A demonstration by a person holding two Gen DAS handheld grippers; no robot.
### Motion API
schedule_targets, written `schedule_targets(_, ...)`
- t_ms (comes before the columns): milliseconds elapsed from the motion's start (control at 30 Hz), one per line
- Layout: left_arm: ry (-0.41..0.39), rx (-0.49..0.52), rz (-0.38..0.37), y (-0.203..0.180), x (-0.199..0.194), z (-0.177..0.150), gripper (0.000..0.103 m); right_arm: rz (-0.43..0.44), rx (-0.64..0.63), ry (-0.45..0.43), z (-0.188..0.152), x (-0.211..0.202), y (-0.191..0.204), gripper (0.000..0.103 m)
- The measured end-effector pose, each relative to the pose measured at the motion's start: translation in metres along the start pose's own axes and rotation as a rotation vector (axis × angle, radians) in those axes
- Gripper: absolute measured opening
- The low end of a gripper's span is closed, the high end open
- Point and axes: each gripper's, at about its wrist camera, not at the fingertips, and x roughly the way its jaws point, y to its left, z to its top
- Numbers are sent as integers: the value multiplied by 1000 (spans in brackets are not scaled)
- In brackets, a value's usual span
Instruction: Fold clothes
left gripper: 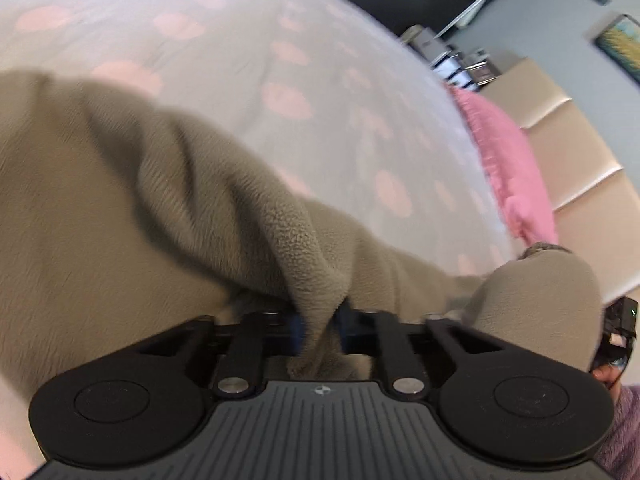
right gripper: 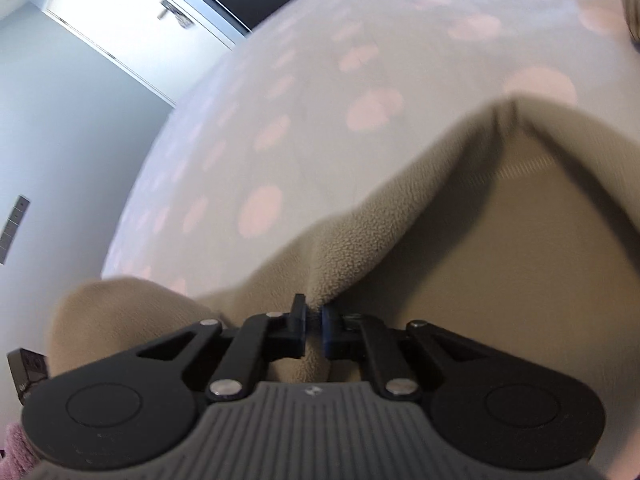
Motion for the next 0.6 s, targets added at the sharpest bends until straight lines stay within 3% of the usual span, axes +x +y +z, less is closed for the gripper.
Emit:
schedule_targets(300, -125, 127, -17, -29, -7, 71, 5, -44, -162, -108, 84, 7, 46, 8)
schedule_targets(467, -47, 172, 54, -31, 34, 114, 5, -124, -212, -58, 120, 57, 53, 7)
schedule_targets(600, 75, 105, 117, -3, 81, 122, 5, -179, -154, 33, 122, 104, 26, 7)
